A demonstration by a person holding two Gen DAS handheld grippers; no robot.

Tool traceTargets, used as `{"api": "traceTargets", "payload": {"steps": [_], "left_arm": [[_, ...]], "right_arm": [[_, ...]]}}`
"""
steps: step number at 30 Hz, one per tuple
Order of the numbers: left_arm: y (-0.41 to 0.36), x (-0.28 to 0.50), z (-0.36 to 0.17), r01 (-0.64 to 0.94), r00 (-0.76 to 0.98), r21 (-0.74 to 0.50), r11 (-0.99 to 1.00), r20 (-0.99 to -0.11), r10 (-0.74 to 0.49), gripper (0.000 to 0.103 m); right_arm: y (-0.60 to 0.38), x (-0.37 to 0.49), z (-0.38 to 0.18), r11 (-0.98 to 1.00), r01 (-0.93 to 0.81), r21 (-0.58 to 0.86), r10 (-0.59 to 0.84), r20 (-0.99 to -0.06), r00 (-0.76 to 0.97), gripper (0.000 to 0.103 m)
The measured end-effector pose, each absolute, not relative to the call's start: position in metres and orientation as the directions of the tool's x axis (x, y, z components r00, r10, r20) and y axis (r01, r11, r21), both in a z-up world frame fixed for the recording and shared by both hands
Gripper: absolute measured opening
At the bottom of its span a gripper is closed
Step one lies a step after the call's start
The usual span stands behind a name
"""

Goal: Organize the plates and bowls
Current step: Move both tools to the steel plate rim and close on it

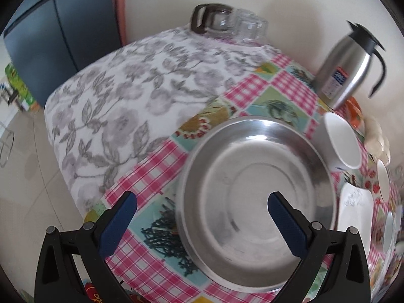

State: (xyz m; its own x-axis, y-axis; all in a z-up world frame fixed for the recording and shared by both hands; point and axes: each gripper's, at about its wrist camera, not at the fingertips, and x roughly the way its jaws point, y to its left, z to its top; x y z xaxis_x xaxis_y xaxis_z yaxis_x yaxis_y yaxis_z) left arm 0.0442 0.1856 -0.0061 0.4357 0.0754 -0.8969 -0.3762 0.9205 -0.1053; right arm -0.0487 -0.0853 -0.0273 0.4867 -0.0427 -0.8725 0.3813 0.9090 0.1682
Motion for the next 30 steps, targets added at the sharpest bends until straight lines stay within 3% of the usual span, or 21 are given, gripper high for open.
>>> {"api": "traceTargets", "payload": {"steps": [12,18,22,23,24,26,28,30], "left_arm": [[0.207,0.063,-0.04,-0.401,0.36,-0.138,0.905,-0.933,0.017,0.102],[0.207,0.072,-0.046,-0.38,0.368,-0.139,0.914,-0.93,0.011,0.102],[0.206,0.077,-0.049,-0.368,0.371,-0.133,0.92,-0.929,0.014,0.101],[0.207,0.079,-0.05,-0.366,0.373,-0.133,0.921,-0.928,0.014,0.1],[0.207,0.081,-0.051,-0.365,0.377,-0.133,0.921,-0.926,0.016,0.09],[0.208,0.085,-0.055,-0.359,0.371,-0.138,0.923,-0.928,0.006,0.08],[0.21,0.089,-0.06,-0.362,0.366,-0.149,0.92,-0.931,-0.006,0.078],[0.211,0.092,-0.063,-0.366,0.364,-0.142,0.92,-0.931,0.001,0.069]], "right_arm": [[-0.05,-0.026,-0.039,0.911,0.315,0.268,0.073,-0.853,0.516,0.098],[-0.04,-0.013,-0.045,0.91,0.282,0.303,0.123,-0.848,0.515,0.086],[-0.04,-0.004,-0.052,0.91,0.284,0.302,0.126,-0.855,0.503,0.072],[-0.04,-0.001,-0.054,0.909,0.285,0.304,0.13,-0.857,0.5,0.069],[-0.041,0.001,-0.056,0.908,0.286,0.306,0.133,-0.858,0.496,0.067],[-0.041,0.006,-0.061,0.908,0.284,0.307,0.139,-0.862,0.487,0.059],[-0.041,0.01,-0.061,0.911,0.28,0.303,0.134,-0.86,0.492,0.054],[-0.042,0.014,-0.063,0.908,0.277,0.315,0.146,-0.856,0.495,0.052]]}}
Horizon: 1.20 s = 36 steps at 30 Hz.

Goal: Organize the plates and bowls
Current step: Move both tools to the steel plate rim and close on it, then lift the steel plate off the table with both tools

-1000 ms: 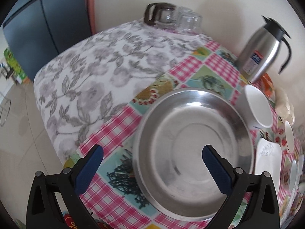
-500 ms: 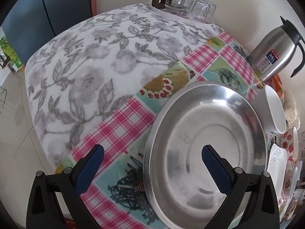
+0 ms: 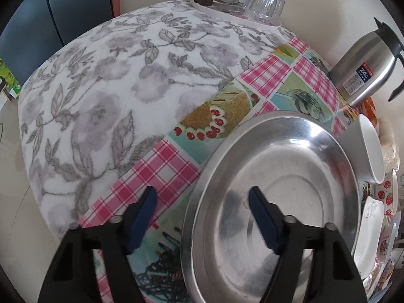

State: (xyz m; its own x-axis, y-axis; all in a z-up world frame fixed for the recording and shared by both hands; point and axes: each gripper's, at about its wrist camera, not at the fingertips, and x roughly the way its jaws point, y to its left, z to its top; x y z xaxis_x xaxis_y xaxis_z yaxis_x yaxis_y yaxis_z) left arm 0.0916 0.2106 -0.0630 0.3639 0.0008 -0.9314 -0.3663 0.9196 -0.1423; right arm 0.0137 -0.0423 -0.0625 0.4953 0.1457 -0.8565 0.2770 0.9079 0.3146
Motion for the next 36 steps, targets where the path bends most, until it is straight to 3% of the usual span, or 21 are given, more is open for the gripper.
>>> {"api": "traceTargets", "payload": {"steps": [7,12,36], "left_arm": [[0.205,0.104,-0.063,-0.345,0.4,-0.124,0.93,-0.916,0.027,0.05],[0.2,0.113,-0.062,-0.323,0.418,-0.116,0.939,-0.908,0.032,0.04],[0.202,0.107,-0.059,-0.282,0.447,-0.151,0.947,-0.895,-0.01,0.034]], "right_arm": [[-0.047,0.025,-0.064,0.904,0.27,0.331,0.16,-0.849,0.503,0.032],[-0.043,0.03,-0.064,0.913,0.242,0.329,0.171,-0.846,0.505,0.026],[-0.039,0.032,-0.066,0.912,0.21,0.352,0.21,-0.841,0.499,0.019]]}}
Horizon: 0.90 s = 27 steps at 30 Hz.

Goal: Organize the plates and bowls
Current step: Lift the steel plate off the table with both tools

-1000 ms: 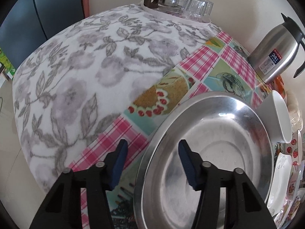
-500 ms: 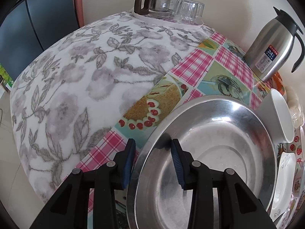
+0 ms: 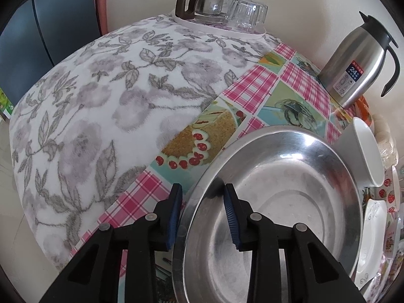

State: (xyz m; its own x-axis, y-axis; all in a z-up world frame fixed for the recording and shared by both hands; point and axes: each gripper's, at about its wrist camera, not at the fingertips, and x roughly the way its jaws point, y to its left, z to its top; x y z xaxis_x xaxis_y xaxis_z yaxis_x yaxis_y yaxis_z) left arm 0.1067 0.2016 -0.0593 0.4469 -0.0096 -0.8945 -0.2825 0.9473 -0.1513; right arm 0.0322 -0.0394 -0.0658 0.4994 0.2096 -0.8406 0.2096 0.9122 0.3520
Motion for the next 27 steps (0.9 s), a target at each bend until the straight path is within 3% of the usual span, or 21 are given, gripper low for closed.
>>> {"api": "traceTargets", "payload": {"steps": [27], "left_arm": [[0.202,0.094,-0.032,-0.249,0.5,-0.205,0.946,-0.864,-0.056,0.023]], "right_arm": [[-0.04,0.025,-0.035,0.935,0.139,0.328,0.202,-0.81,0.551,0.019]]}}
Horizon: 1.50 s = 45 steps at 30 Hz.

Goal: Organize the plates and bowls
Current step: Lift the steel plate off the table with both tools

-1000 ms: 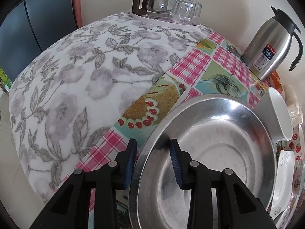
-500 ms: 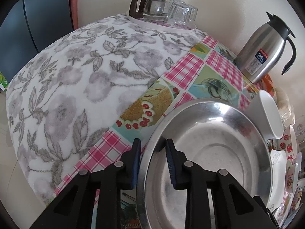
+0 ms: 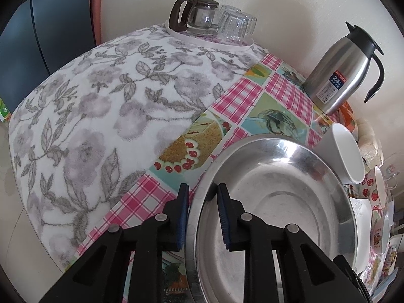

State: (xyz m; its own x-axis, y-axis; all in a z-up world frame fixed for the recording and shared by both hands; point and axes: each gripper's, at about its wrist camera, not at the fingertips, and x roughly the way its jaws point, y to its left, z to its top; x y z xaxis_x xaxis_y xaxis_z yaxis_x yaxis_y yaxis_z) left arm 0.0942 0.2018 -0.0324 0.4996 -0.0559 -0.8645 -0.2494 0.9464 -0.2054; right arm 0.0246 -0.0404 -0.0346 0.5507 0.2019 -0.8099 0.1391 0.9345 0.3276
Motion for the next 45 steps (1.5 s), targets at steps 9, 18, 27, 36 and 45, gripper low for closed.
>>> {"api": "traceTargets", "payload": {"steps": [9,18,27,36,45], "left_arm": [[0.203,0.084,-0.017,-0.248,0.528,-0.221,0.943,-0.847,-0.06,0.022],[0.206,0.076,-0.006,-0.261,0.546,-0.236,0.936,-0.836,-0.058,0.021],[0.188,0.069,0.025,-0.219,0.609,-0.246,0.944,-0.791,-0.065,0.021],[0.134,0.064,0.067,-0.095,0.673,-0.241,0.966,-0.73,-0.116,0.021],[0.069,0.065,0.086,0.025,0.671,-0.263,0.965,-0.71,-0.211,0.021]], "right_arm": [[-0.041,0.019,-0.021,0.937,0.117,0.329,0.207,-0.793,0.573,0.019],[-0.043,0.013,-0.013,0.939,0.096,0.331,0.214,-0.779,0.589,0.02],[-0.054,0.007,0.004,0.934,0.09,0.347,0.219,-0.751,0.622,0.02],[-0.1,-0.01,0.041,0.927,0.114,0.357,0.182,-0.695,0.696,0.02],[-0.149,-0.032,0.075,0.936,0.175,0.305,0.07,-0.648,0.758,0.02]]}}
